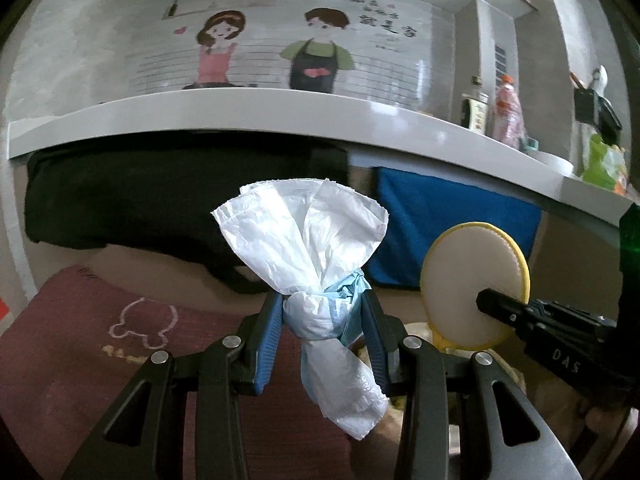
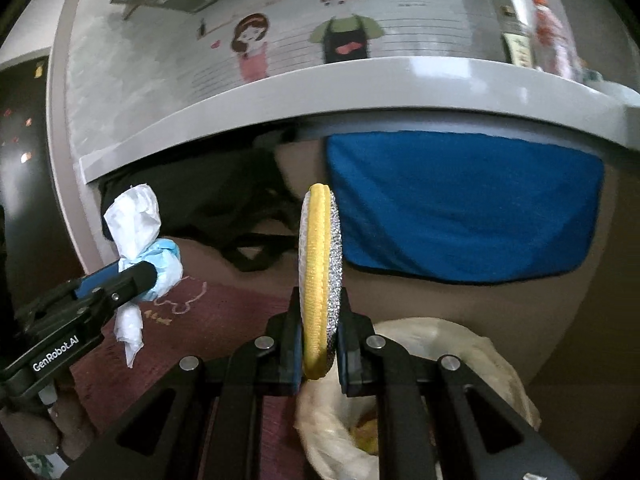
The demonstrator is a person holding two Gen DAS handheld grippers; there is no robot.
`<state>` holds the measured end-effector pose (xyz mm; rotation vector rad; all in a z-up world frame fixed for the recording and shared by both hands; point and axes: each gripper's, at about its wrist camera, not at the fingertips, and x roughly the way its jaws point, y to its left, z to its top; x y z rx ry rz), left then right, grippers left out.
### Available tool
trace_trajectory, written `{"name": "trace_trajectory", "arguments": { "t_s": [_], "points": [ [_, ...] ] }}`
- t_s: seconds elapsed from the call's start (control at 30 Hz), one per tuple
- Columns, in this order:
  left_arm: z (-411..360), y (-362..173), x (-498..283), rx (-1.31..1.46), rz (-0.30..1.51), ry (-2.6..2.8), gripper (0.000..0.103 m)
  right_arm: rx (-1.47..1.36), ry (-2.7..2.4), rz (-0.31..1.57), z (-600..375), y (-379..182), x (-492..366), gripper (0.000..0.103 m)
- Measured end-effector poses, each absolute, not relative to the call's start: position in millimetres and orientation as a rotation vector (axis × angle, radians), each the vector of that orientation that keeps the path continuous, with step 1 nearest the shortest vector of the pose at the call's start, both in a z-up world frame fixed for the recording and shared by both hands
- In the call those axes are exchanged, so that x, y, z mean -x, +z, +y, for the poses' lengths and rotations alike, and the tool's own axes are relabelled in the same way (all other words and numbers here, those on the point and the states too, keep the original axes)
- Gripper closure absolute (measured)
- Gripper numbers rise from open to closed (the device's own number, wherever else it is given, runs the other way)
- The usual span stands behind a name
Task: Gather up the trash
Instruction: 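Carry the white tissue bundle and yellow-rimmed round sponge over the bin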
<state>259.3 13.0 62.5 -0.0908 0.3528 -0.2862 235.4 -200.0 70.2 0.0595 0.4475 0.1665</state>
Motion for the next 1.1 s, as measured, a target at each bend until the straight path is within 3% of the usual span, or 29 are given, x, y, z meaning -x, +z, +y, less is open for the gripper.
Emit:
{"name": "trace_trajectory", "arguments": {
  "t_s": [0.5,1.1],
  "points": [
    [-59,37,-260,0.058,0.342,-0.343,0.063,-0.080,0.083,0.429,-269,57,-216,0.091],
    [-89,5,-282,0.046,0.366,-0.347,0.063,-0.118,0.061,0.475,-301,23,-235,0.091]
  ]
}}
